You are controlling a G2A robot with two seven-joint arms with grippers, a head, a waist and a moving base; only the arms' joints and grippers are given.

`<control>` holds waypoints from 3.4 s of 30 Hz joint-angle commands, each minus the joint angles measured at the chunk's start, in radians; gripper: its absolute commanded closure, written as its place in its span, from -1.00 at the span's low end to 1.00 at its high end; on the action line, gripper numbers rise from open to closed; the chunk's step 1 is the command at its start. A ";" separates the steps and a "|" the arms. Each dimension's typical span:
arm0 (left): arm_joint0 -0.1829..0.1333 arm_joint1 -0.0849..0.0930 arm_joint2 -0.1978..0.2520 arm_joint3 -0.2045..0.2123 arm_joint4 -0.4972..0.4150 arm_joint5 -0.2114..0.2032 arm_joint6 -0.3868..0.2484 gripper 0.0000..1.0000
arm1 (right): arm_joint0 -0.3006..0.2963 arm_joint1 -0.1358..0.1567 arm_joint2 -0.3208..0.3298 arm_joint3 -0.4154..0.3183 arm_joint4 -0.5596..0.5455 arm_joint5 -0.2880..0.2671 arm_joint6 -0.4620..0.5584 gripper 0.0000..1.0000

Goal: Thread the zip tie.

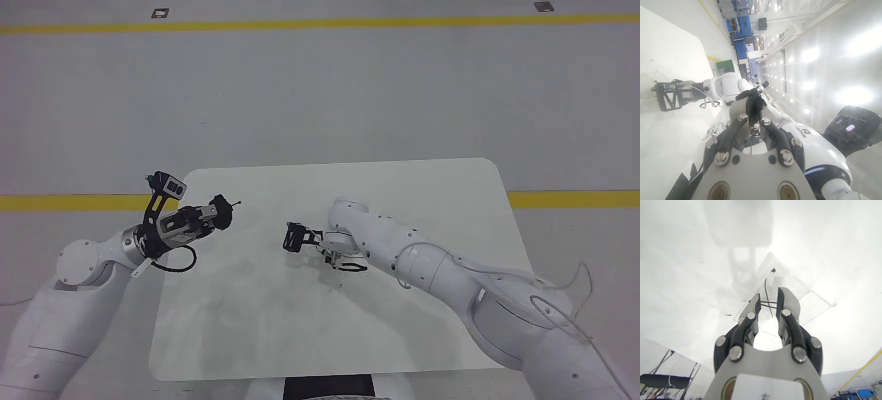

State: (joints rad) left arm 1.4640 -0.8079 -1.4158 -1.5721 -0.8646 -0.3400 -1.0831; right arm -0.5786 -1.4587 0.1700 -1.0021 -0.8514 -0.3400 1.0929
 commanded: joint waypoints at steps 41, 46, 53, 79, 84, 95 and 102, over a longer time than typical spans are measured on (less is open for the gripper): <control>0.000 0.000 0.000 0.000 0.000 0.000 0.000 1.00 | -0.003 -0.049 0.000 0.090 0.011 0.000 0.034 0.70; 0.000 0.000 0.000 0.000 0.000 0.000 0.000 1.00 | -0.003 -0.055 0.000 0.099 0.013 0.000 0.035 1.00; 0.000 0.000 0.000 0.000 0.000 0.000 0.000 1.00 | 0.000 -0.061 0.000 0.106 0.014 0.000 0.043 1.00; 0.000 0.000 0.000 0.000 0.000 0.000 0.000 1.00 | 0.106 0.170 0.039 -0.111 0.379 0.000 -0.056 1.00; 0.000 0.000 0.000 0.000 0.000 0.000 0.000 1.00 | 0.090 0.246 0.094 -0.167 0.463 0.000 -0.112 1.00; 0.000 0.000 0.000 0.000 0.000 0.000 0.000 1.00 | -0.075 0.372 0.285 -0.293 0.584 0.000 -0.491 1.00; 0.000 0.000 0.000 0.000 0.000 0.000 0.000 1.00 | -0.075 0.372 0.285 -0.293 0.584 0.000 -0.491 1.00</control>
State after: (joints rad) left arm 1.4640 -0.8079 -1.4158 -1.5721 -0.8646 -0.3400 -1.0831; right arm -0.6531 -1.0867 0.4548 -1.2955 -0.2670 -0.3400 0.6017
